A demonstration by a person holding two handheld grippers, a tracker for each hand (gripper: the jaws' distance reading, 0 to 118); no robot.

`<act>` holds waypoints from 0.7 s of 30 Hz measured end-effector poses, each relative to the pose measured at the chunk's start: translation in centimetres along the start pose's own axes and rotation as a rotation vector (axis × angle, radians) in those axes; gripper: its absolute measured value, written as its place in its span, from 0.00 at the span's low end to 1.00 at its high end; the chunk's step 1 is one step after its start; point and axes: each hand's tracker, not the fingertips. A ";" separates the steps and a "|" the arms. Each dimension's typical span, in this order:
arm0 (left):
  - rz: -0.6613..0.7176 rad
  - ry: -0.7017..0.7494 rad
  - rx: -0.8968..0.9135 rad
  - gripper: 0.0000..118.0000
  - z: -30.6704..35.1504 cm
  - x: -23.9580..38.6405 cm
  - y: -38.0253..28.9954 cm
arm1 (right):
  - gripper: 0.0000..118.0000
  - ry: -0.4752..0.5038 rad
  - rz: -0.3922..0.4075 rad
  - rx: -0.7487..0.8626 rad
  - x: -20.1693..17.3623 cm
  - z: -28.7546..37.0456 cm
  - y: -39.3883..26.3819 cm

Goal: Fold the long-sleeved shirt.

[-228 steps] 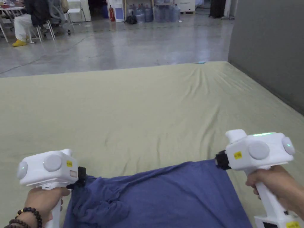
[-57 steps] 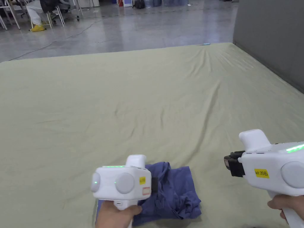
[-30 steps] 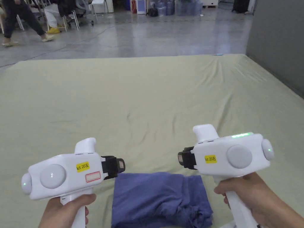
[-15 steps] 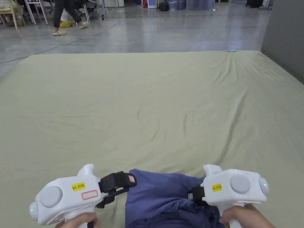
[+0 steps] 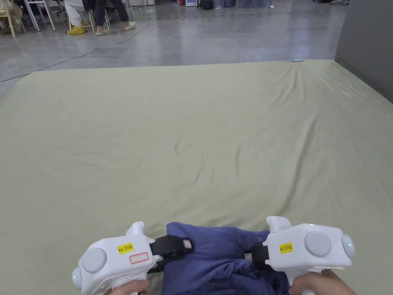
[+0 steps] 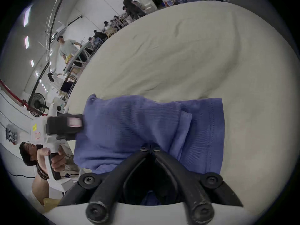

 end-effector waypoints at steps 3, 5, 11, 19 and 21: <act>-0.072 0.039 -0.041 0.00 -1.1 0.8 -0.7 | 0.00 -0.002 0.002 0.001 -0.2 0.2 -0.1; -0.084 0.056 -0.015 0.00 -0.6 1.5 -0.7 | 0.00 -0.012 0.005 0.000 -0.6 0.5 0.0; -0.094 0.005 0.040 0.00 2.5 1.9 0.9 | 0.00 -0.089 0.128 0.195 -5.2 4.9 0.5; -0.151 0.019 0.094 0.00 10.6 2.7 2.9 | 0.00 -0.122 0.404 0.412 -16.8 2.7 2.8; -0.163 0.049 0.120 0.00 13.9 0.1 5.0 | 0.00 -0.082 0.439 0.417 -20.1 0.6 3.4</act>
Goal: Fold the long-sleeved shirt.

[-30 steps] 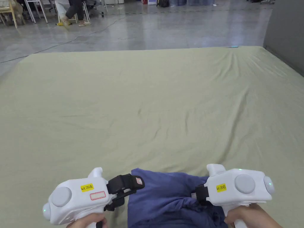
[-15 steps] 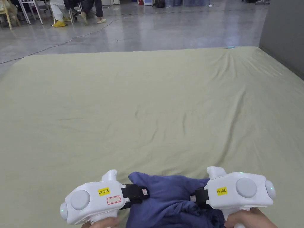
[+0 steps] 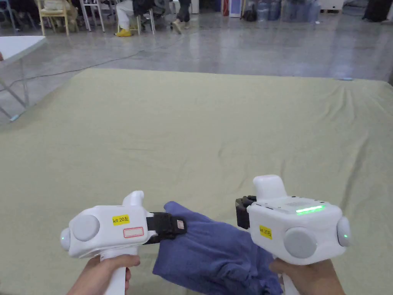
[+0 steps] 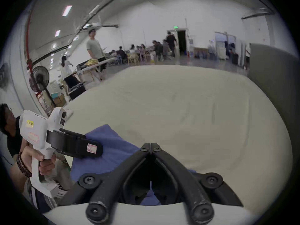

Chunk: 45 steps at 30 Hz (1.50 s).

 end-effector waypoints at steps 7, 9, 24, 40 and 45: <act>0.034 0.132 0.092 0.00 11.8 -12.9 5.8 | 0.00 0.192 0.065 0.024 -12.2 -9.8 2.8; 0.032 0.200 0.112 0.00 14.7 -16.7 7.2 | 0.00 0.218 0.080 0.042 -15.3 -12.2 3.1; 0.066 0.336 0.247 0.97 18.3 -22.3 9.8 | 0.00 0.259 0.082 0.027 -19.1 -15.3 3.4; -0.442 0.299 0.618 0.00 8.1 11.2 2.7 | 0.00 -0.009 0.018 0.327 -2.3 5.2 8.5; -0.646 0.366 0.738 0.00 3.7 16.9 2.6 | 0.00 -0.198 0.024 0.424 4.7 11.4 8.6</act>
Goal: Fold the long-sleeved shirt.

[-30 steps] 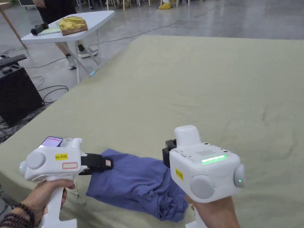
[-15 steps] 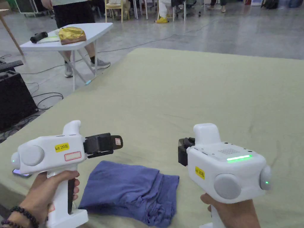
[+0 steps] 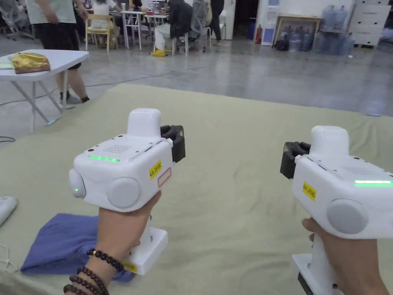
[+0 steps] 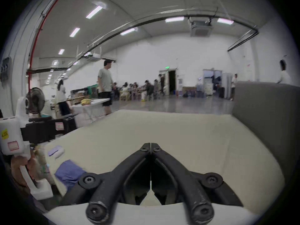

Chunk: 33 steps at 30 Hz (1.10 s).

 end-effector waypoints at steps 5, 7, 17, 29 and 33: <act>-0.062 0.015 0.045 0.00 -0.3 5.4 -1.4 | 0.00 -0.167 0.037 0.082 6.1 3.2 -1.1; -0.047 0.026 0.062 0.00 0.1 7.1 -2.6 | 0.00 -0.220 0.053 0.102 7.8 4.4 -2.3; -0.078 -0.031 0.026 0.00 3.9 12.0 -8.6 | 0.00 -0.316 0.053 0.156 9.5 9.0 -8.2; -0.087 0.032 -0.019 0.00 4.8 11.7 -13.3 | 0.00 -0.374 0.039 0.092 9.0 11.1 -13.7; -0.095 0.057 -0.018 0.00 4.6 11.8 -13.4 | 0.00 -0.369 0.038 0.091 9.0 11.0 -13.3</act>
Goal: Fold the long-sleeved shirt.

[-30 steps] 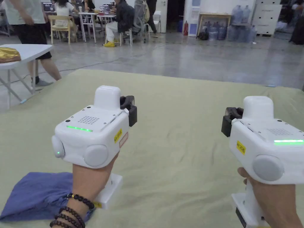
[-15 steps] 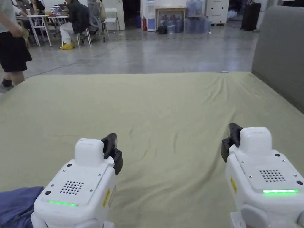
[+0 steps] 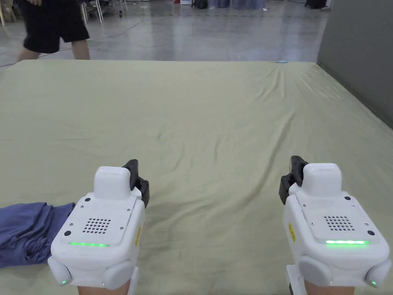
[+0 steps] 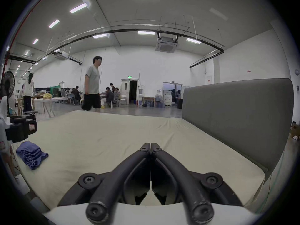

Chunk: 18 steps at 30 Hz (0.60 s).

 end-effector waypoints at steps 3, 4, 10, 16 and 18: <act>0.011 0.010 0.004 0.00 -0.1 0.2 0.2 | 0.00 0.000 -0.002 -0.003 -0.2 -0.1 0.0; 0.010 0.015 0.007 0.00 -0.1 0.2 0.2 | 0.00 0.000 -0.002 -0.004 -0.2 0.0 0.1; 0.020 0.029 -0.002 1.00 -0.5 0.2 1.2 | 0.86 0.024 -0.012 -0.026 0.0 -0.5 0.5; 0.006 0.011 -0.007 1.00 -1.5 -0.4 1.0 | 0.88 -0.003 -0.002 0.001 -0.4 -0.7 0.4; 0.032 0.030 -0.074 1.00 -1.5 -0.3 0.8 | 0.88 -0.020 -0.013 0.007 -0.5 -1.0 0.2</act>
